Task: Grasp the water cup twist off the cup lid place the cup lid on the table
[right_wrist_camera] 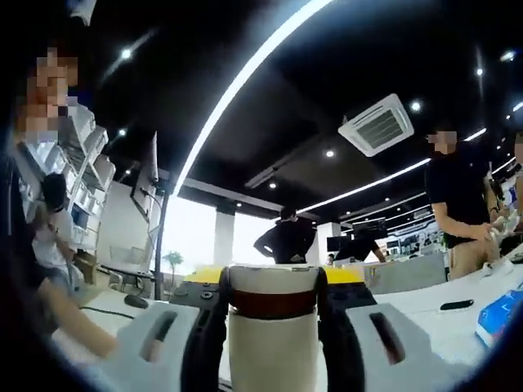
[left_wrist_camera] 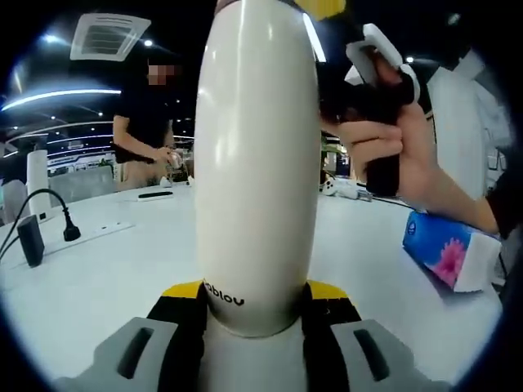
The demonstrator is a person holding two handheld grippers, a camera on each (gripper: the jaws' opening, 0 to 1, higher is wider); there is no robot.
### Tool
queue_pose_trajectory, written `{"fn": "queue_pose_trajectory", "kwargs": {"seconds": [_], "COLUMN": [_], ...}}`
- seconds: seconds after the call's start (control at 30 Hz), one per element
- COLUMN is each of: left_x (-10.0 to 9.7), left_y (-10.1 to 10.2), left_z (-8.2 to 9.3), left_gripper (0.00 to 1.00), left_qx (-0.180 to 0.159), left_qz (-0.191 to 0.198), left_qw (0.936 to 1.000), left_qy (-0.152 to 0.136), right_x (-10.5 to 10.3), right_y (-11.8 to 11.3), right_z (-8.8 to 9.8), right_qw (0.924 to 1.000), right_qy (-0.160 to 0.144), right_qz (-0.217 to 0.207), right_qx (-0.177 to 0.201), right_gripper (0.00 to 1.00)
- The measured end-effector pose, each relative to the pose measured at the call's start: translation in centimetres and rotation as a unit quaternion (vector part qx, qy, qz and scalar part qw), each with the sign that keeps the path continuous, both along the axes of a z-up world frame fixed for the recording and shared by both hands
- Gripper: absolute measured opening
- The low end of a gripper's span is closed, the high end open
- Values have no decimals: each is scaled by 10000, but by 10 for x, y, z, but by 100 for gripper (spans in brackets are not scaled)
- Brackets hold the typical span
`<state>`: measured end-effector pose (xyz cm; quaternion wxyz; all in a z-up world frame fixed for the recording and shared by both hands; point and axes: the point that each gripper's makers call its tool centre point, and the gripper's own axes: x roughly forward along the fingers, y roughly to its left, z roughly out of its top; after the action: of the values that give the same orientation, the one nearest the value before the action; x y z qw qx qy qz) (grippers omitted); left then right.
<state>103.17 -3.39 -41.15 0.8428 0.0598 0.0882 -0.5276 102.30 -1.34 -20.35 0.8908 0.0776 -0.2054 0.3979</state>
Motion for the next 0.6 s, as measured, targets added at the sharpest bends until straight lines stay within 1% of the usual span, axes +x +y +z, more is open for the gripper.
{"fn": "queue_pose_trajectory", "kwargs": {"seconds": [0.17,0.27,0.33,0.47,0.53,0.6], "left_x": [0,0,0,0,0,0], "left_y": [0,0,0,-1,-1,-1], "left_z": [0,0,0,0,0,0], "left_gripper": [47,47,47,47,47,47], "left_qx": [0,0,0,0,0,-1], "left_qz": [-8,-10,-12,-14,-17,-20], "left_qw": [10000,10000,10000,10000,10000,10000], "left_qy": [1,1,1,2,2,2], "right_x": [3,4,3,2,0,-1], "right_y": [-1,-2,-2,-1,0,1], "right_z": [1,1,1,0,-1,-1], "right_qw": [9990,9973,9953,9916,9879,9853], "right_qy": [-8,38,85,126,171,243], "right_qz": [437,715,940,1260,1505,1646], "right_qx": [66,149,215,267,330,394], "right_gripper": [46,45,45,45,45,46]}}
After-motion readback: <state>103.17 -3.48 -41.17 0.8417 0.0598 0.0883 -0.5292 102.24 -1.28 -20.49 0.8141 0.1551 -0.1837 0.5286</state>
